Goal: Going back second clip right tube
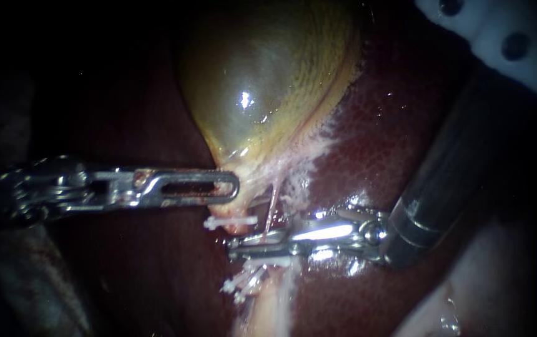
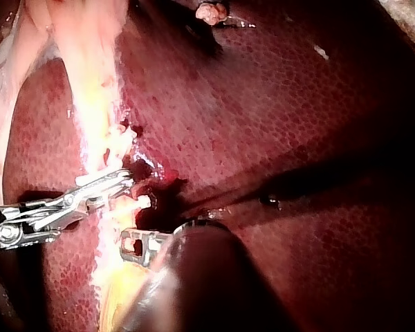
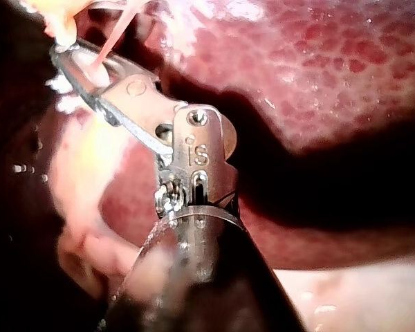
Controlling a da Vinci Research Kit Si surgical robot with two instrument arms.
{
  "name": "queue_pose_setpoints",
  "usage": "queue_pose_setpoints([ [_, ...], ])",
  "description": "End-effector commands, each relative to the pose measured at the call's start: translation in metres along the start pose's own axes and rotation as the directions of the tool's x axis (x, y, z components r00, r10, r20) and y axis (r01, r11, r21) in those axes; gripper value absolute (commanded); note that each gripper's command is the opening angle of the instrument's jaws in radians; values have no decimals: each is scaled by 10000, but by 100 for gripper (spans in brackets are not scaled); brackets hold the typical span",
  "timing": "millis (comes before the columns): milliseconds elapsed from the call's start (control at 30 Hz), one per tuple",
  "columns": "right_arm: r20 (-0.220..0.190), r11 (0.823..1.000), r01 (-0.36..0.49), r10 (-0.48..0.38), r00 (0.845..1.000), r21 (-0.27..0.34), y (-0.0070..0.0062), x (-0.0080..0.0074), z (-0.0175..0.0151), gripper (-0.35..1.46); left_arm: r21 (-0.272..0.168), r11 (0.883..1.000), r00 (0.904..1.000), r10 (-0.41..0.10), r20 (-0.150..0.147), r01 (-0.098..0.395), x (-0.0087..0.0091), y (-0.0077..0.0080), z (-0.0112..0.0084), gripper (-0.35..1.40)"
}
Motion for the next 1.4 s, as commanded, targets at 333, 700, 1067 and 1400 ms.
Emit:
queue_pose_setpoints([
  [333, -10, 10000, -2, 2, 10000, -3, -1, 0, 1, -35, 3, 10000, 10000, -2, -3, 2, 0, 0, 0, -35],
  [700, -14, 10000, -3, 3, 10000, -7, -2, 0, 3, -35, 5, 10000, 10000, -4, -4, 4, 0, 1, 0, -35],
  [1067, -36, 10000, 3, -4, 10000, -39, -1, -1, -1, -35, 6, 10000, 10000, -4, -5, 4, 0, 1, 0, -35],
  [1400, -82, 9999, 11, -12, 10000, -105, -1, -2, -9, -15, 8, 10000, 10000, -4, -6, 4, -1, 1, 0, -35],
])
